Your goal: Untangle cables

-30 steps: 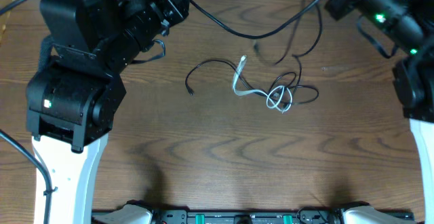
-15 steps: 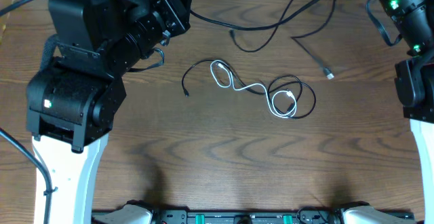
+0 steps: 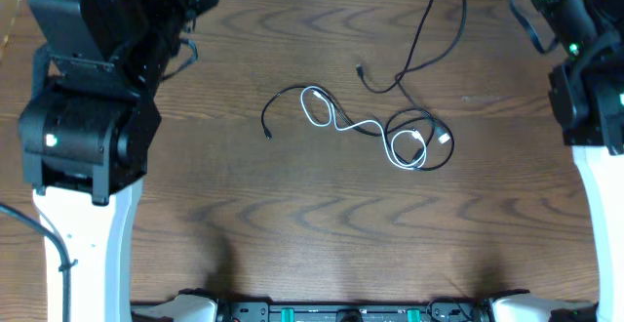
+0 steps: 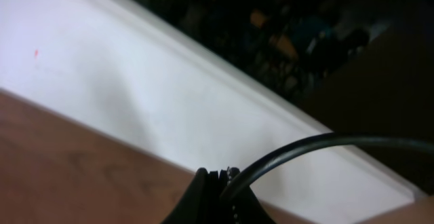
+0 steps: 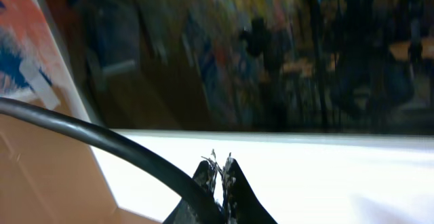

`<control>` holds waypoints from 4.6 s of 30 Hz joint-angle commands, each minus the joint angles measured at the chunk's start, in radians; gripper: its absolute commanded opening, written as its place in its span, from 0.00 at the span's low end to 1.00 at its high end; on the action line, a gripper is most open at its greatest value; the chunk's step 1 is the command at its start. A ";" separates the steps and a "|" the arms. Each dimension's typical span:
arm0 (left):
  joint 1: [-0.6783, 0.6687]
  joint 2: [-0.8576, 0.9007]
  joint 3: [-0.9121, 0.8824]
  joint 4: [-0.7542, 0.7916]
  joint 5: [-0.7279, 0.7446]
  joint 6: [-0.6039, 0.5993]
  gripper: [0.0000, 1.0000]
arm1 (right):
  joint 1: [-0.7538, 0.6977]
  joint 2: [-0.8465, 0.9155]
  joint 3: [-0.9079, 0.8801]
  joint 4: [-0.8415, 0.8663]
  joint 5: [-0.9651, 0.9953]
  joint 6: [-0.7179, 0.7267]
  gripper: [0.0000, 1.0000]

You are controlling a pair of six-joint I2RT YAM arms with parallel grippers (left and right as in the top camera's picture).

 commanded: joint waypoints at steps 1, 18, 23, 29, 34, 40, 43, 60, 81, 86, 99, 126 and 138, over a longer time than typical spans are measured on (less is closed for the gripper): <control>0.016 0.043 0.016 0.068 -0.052 0.078 0.08 | -0.005 0.037 0.008 0.063 0.042 0.025 0.01; 0.276 0.499 0.016 0.452 -0.010 0.302 0.07 | -0.014 0.433 0.008 0.152 0.110 0.025 0.84; 0.393 0.637 0.016 0.520 0.007 0.309 0.07 | -0.027 0.460 0.008 -0.043 0.099 -0.028 0.99; 0.521 0.735 0.016 0.617 0.006 0.410 0.07 | -0.027 0.454 0.008 -0.448 -0.016 -0.201 0.99; 0.584 0.742 0.017 0.699 0.005 0.523 0.07 | -0.024 0.454 0.008 -0.705 -0.050 -0.239 0.99; 0.656 0.742 0.073 0.828 0.008 0.510 0.08 | -0.005 0.454 0.008 -0.843 -0.050 -0.238 0.99; 0.681 0.742 0.094 0.865 0.008 0.510 0.08 | 0.001 0.454 0.008 -0.869 -0.050 -0.238 0.99; 0.784 0.912 0.094 0.699 -0.189 0.622 0.87 | 0.066 0.454 0.008 -0.902 -0.050 -0.238 0.99; 0.838 0.907 0.076 0.211 -0.189 0.391 0.91 | 0.094 0.454 0.008 -0.939 -0.049 -0.246 0.99; 0.872 0.981 0.076 0.231 -0.189 0.484 0.88 | 0.094 0.454 0.008 -0.939 -0.049 -0.246 0.99; 0.918 1.132 0.076 0.570 -0.016 0.484 0.71 | 0.094 0.454 0.008 -0.951 -0.049 -0.245 0.99; 0.936 1.112 0.223 0.745 0.119 0.515 0.98 | 0.094 0.454 0.008 -0.957 -0.051 -0.169 0.99; 0.895 0.889 0.223 0.324 0.123 0.503 0.99 | 0.094 0.454 0.008 -1.046 -0.109 -0.170 0.99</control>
